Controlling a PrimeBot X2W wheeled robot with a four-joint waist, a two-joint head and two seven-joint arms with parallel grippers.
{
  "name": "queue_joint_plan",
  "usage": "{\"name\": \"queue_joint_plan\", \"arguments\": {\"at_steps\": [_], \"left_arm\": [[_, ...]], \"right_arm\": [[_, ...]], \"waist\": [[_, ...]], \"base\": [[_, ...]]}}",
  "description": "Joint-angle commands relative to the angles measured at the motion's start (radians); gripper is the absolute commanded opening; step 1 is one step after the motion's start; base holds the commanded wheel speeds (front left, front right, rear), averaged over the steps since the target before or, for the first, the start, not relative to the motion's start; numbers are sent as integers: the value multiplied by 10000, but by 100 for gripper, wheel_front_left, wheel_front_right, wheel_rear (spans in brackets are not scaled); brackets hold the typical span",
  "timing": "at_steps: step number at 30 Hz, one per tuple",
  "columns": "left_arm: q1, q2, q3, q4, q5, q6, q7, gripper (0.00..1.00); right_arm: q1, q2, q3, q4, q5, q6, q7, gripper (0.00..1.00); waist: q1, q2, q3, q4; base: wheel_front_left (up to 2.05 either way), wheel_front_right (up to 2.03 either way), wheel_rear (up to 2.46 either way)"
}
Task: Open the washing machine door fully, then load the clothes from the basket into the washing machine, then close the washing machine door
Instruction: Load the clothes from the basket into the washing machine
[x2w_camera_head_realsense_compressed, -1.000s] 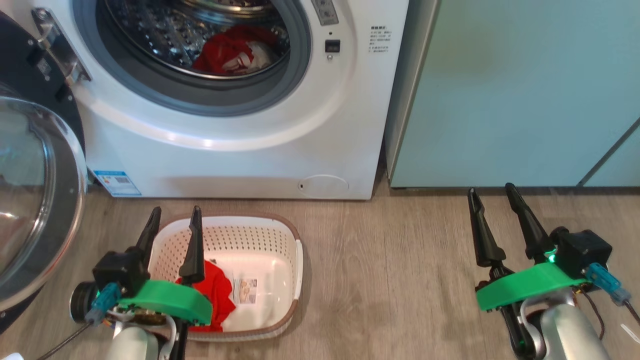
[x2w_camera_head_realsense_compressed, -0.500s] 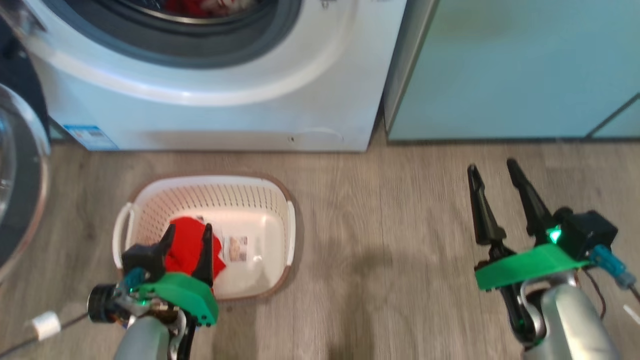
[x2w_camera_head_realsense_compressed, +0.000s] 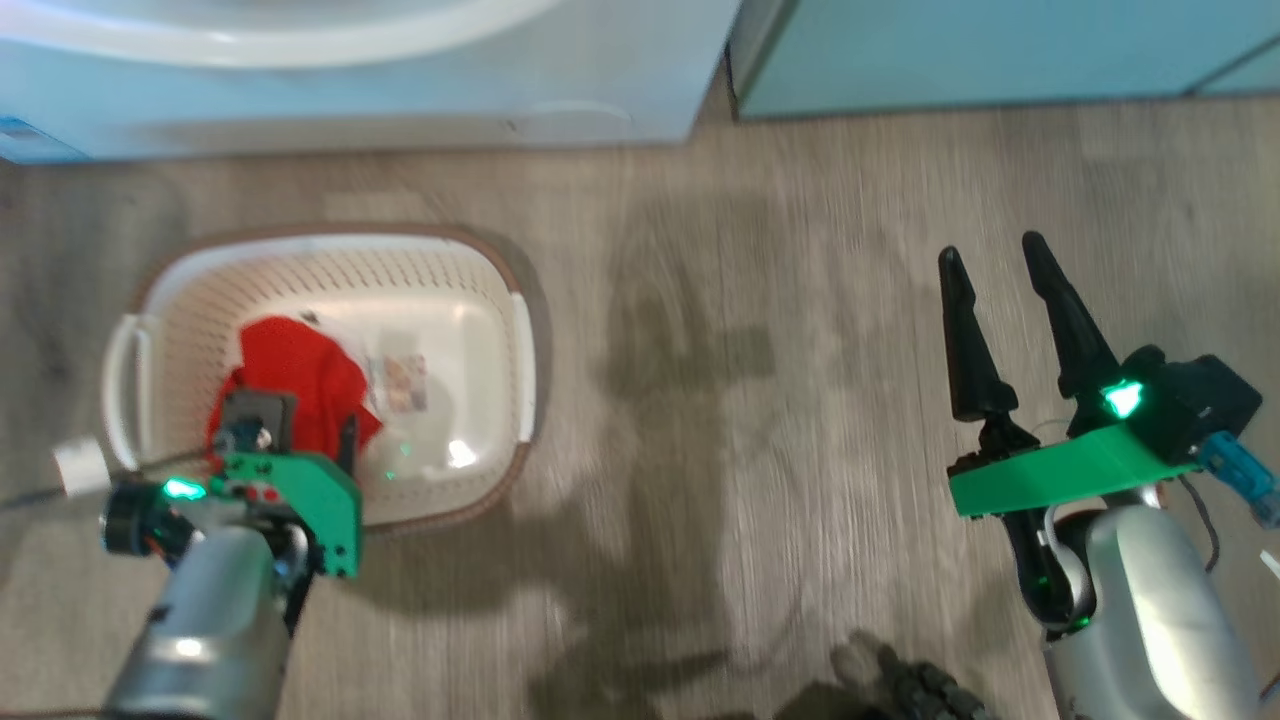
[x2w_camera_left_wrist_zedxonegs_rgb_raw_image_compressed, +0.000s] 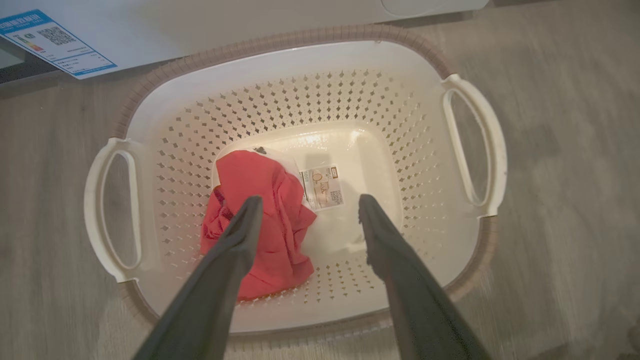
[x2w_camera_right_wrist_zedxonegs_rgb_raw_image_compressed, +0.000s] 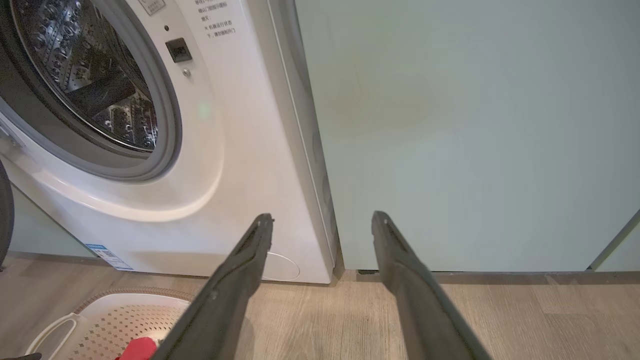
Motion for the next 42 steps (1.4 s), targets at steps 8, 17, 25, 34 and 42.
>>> {"name": "queue_joint_plan", "arguments": {"at_steps": [8,17,25,34,42], "left_arm": [[-1275,934,-147,1358,371,102,695,100],[-2223,1663,-672,1833,789,174,2190,100],[-2752,2292,-893,1921,911,332,2871,100],[-3384,2860,-1386,1955,1289,590,3769,100],[-3690,3159,-1855,1967,1627,874,4396,100]], "right_arm": [[-323,-16,383,-516,304,0,-92,100],[-699,-16,626,-668,663,0,-92,100],[-936,-16,836,-697,1024,0,-92,100],[-1226,-16,1140,-708,1347,0,-92,100],[-1454,-16,1349,-912,1556,0,-92,100]], "waist": [[-3,1,1736,-740],[-3,1,2982,-1203],[-3,1,3735,-1570],[-3,1,4515,-1871],[-3,1,5004,-2118]], "base": [[0,0,0],[0,0,0],[0,0,0],[0,0,0],[0,0,0]]}}
